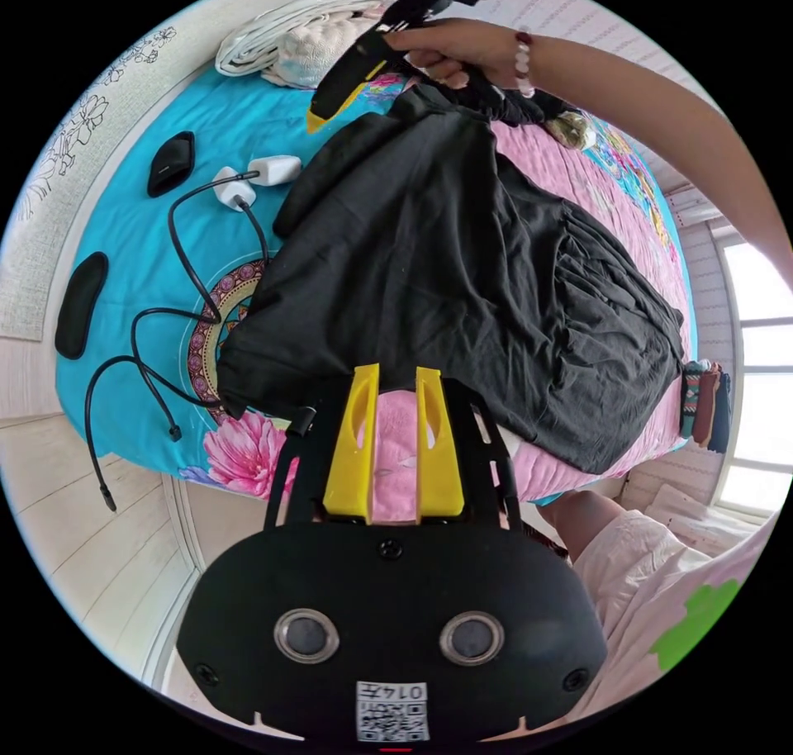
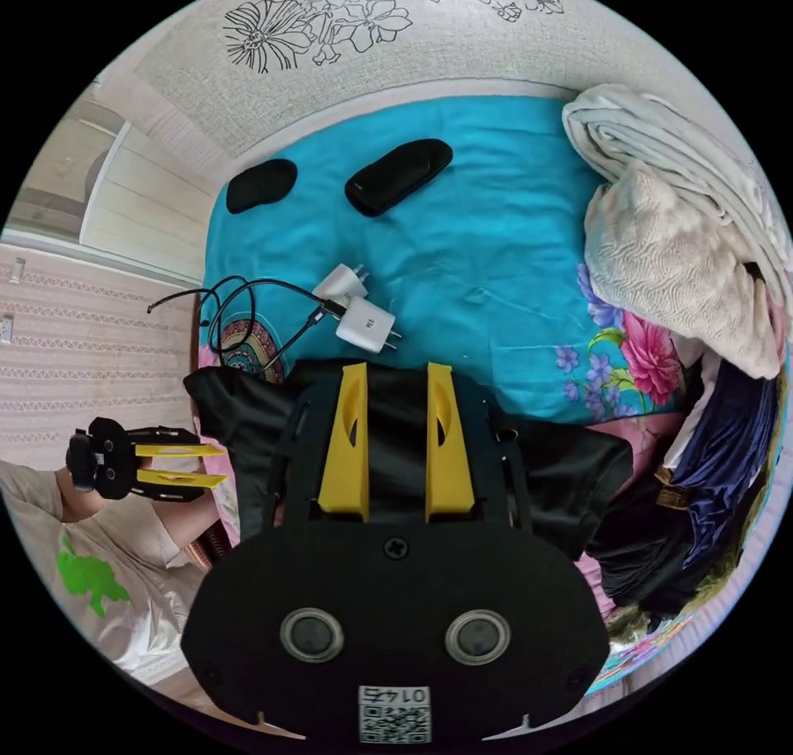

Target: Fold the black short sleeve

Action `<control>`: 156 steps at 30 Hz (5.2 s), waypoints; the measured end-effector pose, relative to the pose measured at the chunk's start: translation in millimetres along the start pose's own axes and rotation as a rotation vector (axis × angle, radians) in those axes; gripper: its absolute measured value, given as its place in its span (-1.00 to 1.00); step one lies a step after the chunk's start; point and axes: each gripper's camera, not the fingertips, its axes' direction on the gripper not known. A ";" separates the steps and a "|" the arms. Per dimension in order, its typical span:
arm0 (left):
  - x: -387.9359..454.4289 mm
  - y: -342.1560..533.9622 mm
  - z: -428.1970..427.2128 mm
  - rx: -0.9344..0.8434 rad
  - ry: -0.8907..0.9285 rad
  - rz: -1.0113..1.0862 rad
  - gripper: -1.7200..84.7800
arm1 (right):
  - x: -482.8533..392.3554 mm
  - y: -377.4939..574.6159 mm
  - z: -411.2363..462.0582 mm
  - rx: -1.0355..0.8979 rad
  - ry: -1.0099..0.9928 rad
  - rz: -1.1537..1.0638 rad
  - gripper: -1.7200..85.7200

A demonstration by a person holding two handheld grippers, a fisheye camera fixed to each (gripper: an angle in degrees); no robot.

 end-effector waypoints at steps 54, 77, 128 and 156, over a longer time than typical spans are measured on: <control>1105.5 -197.3 294.0 -0.066 0.075 1.373 -0.73 | -354.2 1482.1 90.6 0.875 -0.255 1.840 -0.70; 1490.6 -145.9 474.6 -0.071 -0.238 1.689 -0.94 | -479.9 1712.4 177.7 0.994 -0.400 1.753 -0.75; 1626.2 -75.4 472.5 0.077 -0.294 1.719 -0.76 | -528.4 1796.7 231.3 1.101 -0.515 1.611 -0.80; 1602.0 -139.4 402.4 0.136 -0.320 1.674 -0.98 | -505.7 1789.8 208.4 1.169 -0.520 1.625 -0.81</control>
